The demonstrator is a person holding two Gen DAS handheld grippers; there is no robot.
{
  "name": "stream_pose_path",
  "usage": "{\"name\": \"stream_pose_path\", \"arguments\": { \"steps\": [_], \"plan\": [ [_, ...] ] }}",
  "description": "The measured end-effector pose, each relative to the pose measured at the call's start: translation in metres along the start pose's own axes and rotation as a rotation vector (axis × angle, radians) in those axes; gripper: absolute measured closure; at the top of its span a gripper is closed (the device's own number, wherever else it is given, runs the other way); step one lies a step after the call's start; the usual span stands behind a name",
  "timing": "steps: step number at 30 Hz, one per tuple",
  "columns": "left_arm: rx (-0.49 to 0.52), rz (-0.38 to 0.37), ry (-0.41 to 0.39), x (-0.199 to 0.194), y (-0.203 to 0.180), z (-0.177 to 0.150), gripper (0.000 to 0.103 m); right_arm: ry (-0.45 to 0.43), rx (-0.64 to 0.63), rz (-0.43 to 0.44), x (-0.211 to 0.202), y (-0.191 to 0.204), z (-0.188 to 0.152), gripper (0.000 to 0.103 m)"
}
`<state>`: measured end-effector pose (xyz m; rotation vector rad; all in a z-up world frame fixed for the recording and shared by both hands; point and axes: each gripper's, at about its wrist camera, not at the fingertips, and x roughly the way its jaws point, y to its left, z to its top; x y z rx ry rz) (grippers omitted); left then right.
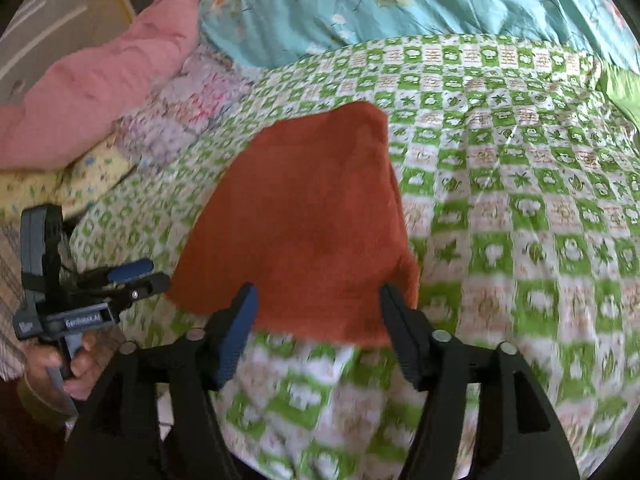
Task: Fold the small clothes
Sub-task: 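Release the sweater and open both tools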
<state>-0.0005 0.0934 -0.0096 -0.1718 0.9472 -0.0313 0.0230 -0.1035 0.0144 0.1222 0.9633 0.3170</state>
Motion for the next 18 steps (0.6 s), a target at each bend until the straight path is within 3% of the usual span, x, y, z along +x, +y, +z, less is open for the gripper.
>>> {"name": "stream_pose_path", "arguments": {
  "steps": [4,9,15,18],
  "plan": [
    [0.02,0.032,-0.005,-0.009,-0.001,-0.014,0.022,0.01,-0.036,0.001,-0.008,0.01,-0.02,0.025],
    [0.034,0.059,0.012,-0.013,-0.003,-0.031,0.022,0.026,-0.094,-0.067,-0.012,0.02,-0.036,0.022],
    [0.034,0.043,0.055,-0.014,-0.005,-0.045,0.021,0.047,-0.106,-0.068,-0.015,0.025,-0.048,0.018],
    [0.052,0.07,0.051,-0.016,-0.008,-0.048,0.021,0.054,-0.117,-0.071,-0.014,0.029,-0.049,0.018]
  ]
}}
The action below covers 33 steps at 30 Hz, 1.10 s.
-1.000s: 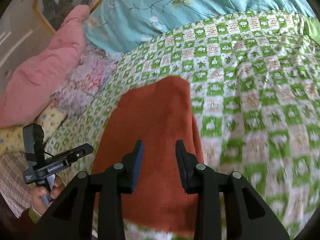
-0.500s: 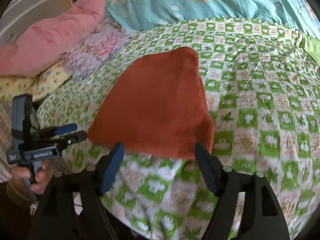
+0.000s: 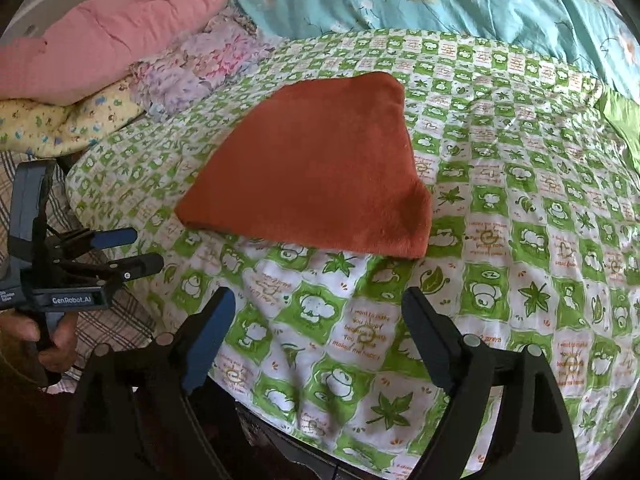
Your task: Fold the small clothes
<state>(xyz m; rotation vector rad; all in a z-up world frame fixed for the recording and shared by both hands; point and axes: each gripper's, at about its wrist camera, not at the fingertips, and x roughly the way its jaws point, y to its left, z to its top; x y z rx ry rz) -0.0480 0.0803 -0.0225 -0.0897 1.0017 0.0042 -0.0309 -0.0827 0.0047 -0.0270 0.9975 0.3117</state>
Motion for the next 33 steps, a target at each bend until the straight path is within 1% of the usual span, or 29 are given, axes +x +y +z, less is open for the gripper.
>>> {"name": "stream_pose_path", "arguments": {
  "steps": [2,5,8,10,13,15,17,19,21,24,26,33],
  "plan": [
    [0.006,0.011,-0.003,-0.001,0.0,0.001,0.02,-0.003,0.007,0.006,0.0,0.001,0.001,0.017],
    [-0.001,-0.002,-0.002,-0.001,0.003,0.006,0.019,0.003,0.027,0.027,0.003,-0.001,0.004,0.017],
    [-0.014,0.006,-0.008,0.0,0.006,0.014,0.019,0.002,0.043,0.043,0.007,-0.003,0.007,0.017],
    [-0.019,0.032,-0.011,0.001,0.007,0.022,0.019,0.0,0.034,0.047,0.009,-0.003,0.011,0.017],
    [-0.015,0.063,-0.01,0.004,0.009,0.031,0.019,0.013,0.011,0.023,0.013,-0.001,0.018,0.017],
    [-0.007,0.101,-0.001,0.007,0.008,0.036,0.019,0.021,0.003,0.014,0.017,-0.001,0.023,0.017],
    [0.0,0.125,0.009,0.01,0.008,0.039,0.019,0.036,0.007,-0.008,0.021,-0.001,0.027,0.017],
    [-0.001,0.132,0.015,0.012,0.009,0.041,0.019,0.043,0.016,-0.007,0.024,-0.003,0.03,0.017],
    [-0.002,0.131,0.02,0.013,0.008,0.041,0.018,0.03,0.02,0.002,0.024,-0.003,0.033,0.017],
    [0.001,0.127,0.026,0.016,0.006,0.041,0.018,0.012,0.011,-0.01,0.025,-0.003,0.036,0.017],
    [0.01,0.129,0.027,0.016,0.003,0.042,0.018,0.019,0.006,-0.012,0.028,-0.003,0.038,0.017],
    [0.026,0.147,-0.003,0.016,0.001,0.059,0.018,0.036,-0.004,0.017,0.038,-0.002,0.048,0.017]
  ]
}}
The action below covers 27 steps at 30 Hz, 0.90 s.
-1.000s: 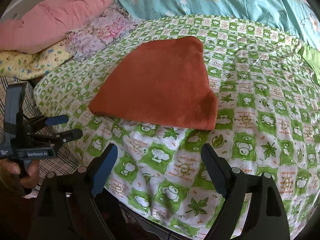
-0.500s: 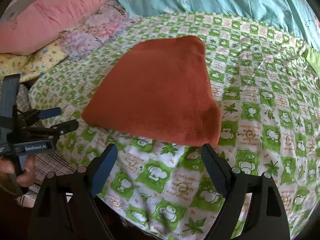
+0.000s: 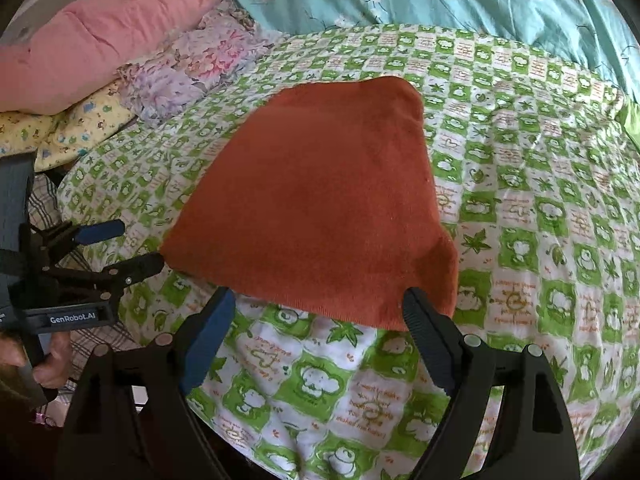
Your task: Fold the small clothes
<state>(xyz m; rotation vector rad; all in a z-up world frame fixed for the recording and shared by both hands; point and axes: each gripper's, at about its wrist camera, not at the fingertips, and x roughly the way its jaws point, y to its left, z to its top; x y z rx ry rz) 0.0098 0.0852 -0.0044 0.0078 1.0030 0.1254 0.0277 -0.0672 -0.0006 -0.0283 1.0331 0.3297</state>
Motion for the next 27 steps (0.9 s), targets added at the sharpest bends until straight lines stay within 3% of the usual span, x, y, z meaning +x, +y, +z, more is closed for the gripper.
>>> {"name": "stream_pose_path", "arguments": {
  "steps": [7,27],
  "plan": [
    [0.011,0.003,-0.031,0.0,-0.003,0.016,0.018,-0.002,-0.008,0.0,0.005,0.0,0.017,0.017],
    [0.008,0.003,-0.038,0.001,-0.005,0.018,0.017,0.04,-0.025,-0.016,0.015,-0.006,0.026,0.017]
  ]
}}
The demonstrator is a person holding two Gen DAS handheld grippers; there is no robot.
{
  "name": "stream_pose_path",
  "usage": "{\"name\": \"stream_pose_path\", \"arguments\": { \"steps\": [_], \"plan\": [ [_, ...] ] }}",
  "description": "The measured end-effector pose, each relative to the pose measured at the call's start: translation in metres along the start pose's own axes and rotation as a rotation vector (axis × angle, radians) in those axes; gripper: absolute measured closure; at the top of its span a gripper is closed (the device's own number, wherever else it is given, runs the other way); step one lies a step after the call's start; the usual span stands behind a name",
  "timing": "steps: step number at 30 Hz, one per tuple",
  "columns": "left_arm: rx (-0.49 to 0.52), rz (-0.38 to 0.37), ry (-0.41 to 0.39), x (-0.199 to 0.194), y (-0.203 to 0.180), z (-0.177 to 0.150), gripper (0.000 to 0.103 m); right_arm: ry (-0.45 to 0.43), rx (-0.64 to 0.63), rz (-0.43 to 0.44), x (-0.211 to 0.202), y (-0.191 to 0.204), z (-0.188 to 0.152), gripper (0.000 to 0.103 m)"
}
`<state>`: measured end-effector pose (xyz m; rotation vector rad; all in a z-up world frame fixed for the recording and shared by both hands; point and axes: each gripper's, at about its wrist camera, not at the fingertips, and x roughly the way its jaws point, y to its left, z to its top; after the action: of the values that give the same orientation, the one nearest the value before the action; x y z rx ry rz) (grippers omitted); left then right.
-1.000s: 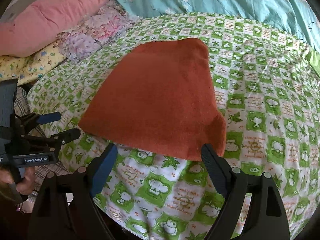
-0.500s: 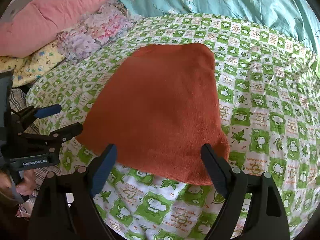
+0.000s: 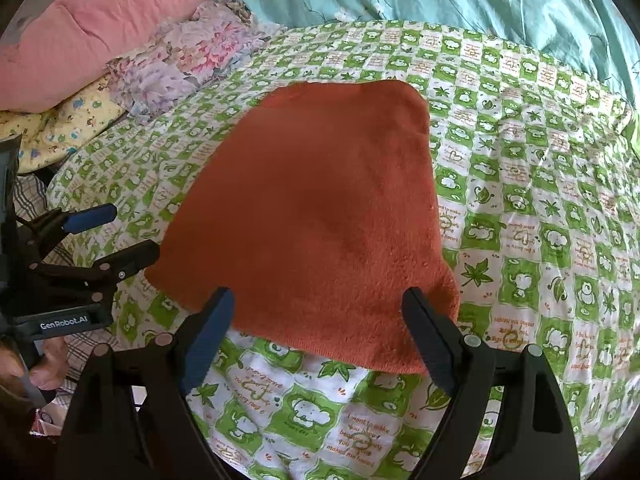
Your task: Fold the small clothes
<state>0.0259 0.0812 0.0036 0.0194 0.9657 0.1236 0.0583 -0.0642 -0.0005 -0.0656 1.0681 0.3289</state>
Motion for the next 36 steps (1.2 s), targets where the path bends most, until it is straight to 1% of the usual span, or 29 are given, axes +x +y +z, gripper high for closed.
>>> {"name": "stream_pose_path", "arguments": {
  "steps": [12,19,36],
  "plan": [
    [-0.014,-0.024,-0.003,0.005,-0.001,0.007,0.017,-0.005,0.01,0.012,0.003,-0.001,0.006,0.017],
    [-0.032,-0.015,0.002,0.008,0.0,0.008,0.017,-0.015,0.01,0.018,0.003,0.002,0.012,0.017],
    [-0.036,-0.015,0.004,0.01,0.001,0.008,0.016,-0.015,0.008,0.02,0.003,0.001,0.014,0.017]
  ]
}}
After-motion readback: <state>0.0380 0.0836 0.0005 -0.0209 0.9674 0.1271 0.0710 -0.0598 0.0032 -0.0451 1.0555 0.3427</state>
